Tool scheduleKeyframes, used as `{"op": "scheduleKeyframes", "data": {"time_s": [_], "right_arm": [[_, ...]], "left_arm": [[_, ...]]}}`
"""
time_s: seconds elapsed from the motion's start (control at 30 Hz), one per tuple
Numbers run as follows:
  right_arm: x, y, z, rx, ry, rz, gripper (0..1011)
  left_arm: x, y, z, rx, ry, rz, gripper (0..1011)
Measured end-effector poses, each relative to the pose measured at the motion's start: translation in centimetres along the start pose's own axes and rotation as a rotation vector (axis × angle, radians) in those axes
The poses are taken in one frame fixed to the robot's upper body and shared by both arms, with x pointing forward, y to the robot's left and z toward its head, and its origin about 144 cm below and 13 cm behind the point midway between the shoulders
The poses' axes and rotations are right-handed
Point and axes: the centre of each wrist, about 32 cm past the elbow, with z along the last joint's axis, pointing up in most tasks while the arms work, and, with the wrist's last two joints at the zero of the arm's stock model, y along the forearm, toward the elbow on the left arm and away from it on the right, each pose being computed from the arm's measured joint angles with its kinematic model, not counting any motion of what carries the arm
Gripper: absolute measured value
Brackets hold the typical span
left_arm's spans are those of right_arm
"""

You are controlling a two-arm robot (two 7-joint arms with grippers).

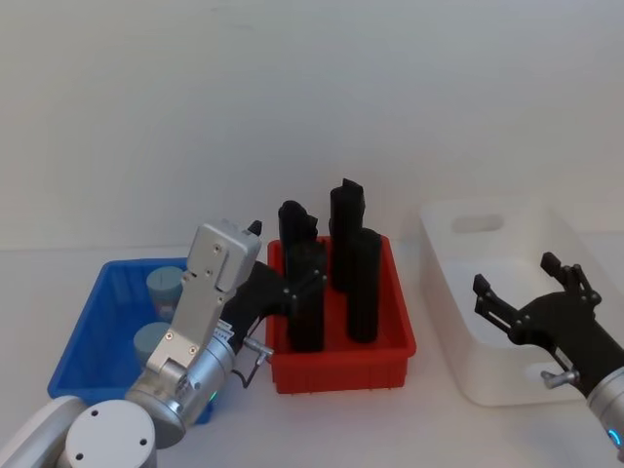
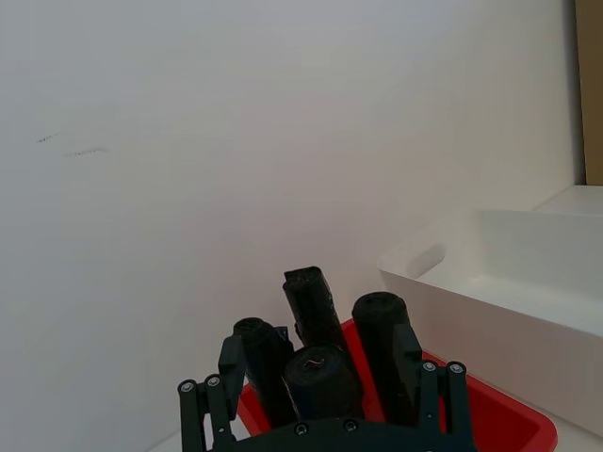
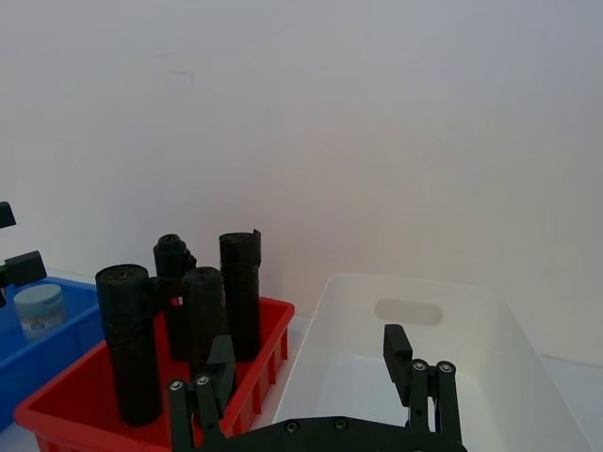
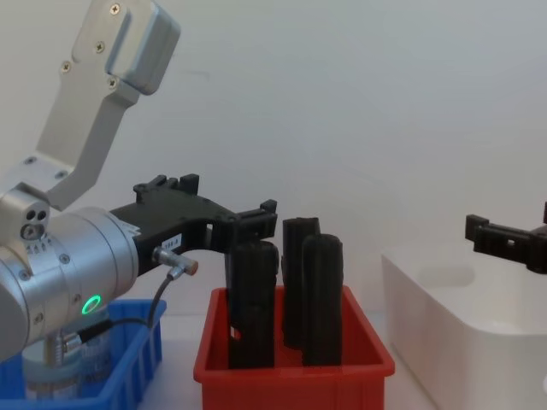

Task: Pick the cotton swabs from the blue box and place them into the white box.

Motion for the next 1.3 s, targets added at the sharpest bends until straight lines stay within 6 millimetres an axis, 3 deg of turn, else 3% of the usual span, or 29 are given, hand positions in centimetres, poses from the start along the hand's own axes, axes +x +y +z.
{"op": "scheduleKeyframes", "data": {"time_s": [0.57, 0.77, 1.3], "right_arm": [[0.0, 0.3, 0.1, -0.004, 0.006, 0.009, 1001], [-0.1, 1.7, 0.6, -0.042, 0.024, 0.041, 1001], [-1.7, 8.0, 3.0, -0.229, -0.049, 0.115, 1001]], "left_arm": [[0.0, 0.0, 0.0, 0.0, 0.0, 0.0, 1003], [0.0, 0.0, 0.0, 0.0, 0.0, 0.0, 1003], [0.0, 0.0, 0.0, 0.0, 0.0, 0.0, 1003]]}}
